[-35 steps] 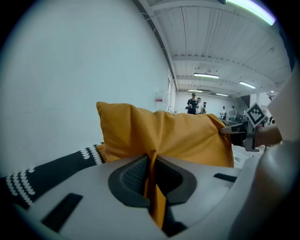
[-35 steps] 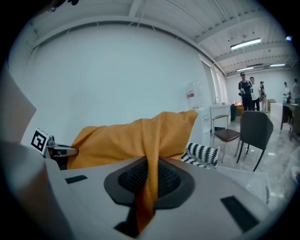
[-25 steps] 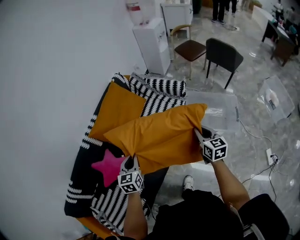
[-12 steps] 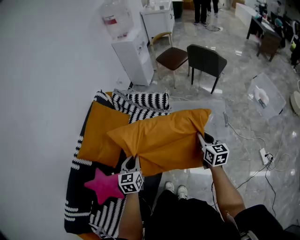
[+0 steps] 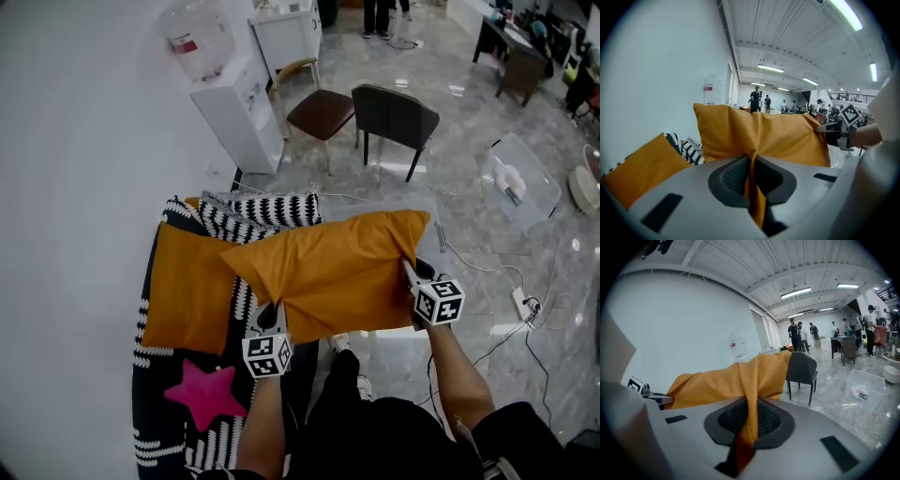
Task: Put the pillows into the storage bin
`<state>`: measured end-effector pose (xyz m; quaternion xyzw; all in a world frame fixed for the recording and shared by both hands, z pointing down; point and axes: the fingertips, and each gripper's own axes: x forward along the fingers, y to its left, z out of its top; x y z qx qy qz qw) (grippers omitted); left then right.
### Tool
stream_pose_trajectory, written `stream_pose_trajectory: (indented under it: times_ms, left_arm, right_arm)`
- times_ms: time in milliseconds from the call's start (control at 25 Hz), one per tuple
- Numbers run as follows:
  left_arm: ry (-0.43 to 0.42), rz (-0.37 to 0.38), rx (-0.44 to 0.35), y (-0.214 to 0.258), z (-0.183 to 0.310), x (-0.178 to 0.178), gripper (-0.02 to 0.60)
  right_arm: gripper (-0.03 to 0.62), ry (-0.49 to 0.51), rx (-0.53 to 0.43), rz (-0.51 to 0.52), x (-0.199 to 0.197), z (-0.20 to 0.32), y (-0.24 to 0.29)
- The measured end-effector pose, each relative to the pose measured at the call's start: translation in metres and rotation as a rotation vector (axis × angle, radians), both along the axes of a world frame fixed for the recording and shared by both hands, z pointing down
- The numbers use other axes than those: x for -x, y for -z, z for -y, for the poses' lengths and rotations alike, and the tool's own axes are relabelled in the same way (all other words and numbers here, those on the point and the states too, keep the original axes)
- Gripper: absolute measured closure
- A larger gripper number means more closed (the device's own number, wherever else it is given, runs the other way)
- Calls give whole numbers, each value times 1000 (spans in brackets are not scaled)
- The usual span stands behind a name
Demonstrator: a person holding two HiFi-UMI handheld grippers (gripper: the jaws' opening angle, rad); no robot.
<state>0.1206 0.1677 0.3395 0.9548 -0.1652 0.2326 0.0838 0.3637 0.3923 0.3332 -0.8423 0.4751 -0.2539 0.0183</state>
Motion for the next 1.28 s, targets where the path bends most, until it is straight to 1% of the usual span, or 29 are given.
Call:
stream_pose_trajectory:
  times_ms: [160, 480, 640, 800, 920, 1000, 1120, 1280]
  left_arm:
    - [-43, 41, 2, -7, 18, -42, 552]
    - [-110, 68, 46, -28, 52, -124, 554]
    - [-148, 76, 46, -36, 59, -163, 554]
    - [-189, 98, 36, -48, 59, -206, 552]
    - [-222, 127, 17, -61, 50, -236, 552]
    - [-238, 143, 5, -70, 46, -254, 552]
    - [-240, 158, 10, -78, 44, -280, 552]
    - [-231, 184, 35, -97, 37, -306, 552]
  right_arm:
    - [540, -20, 58, -19, -35, 13, -10]
    - [540, -103, 91, -1, -106, 37, -29]
    - [539, -110, 112, -15, -143, 39, -33]
    - [533, -115, 126, -3, -181, 35, -47]
    - [533, -134, 133, 31, -206, 21, -68]
    - [533, -128, 147, 36, -222, 15, -81]
    - [531, -106, 163, 42, -246, 11, -94]
    - [530, -104, 178, 77, -272, 1, -115]
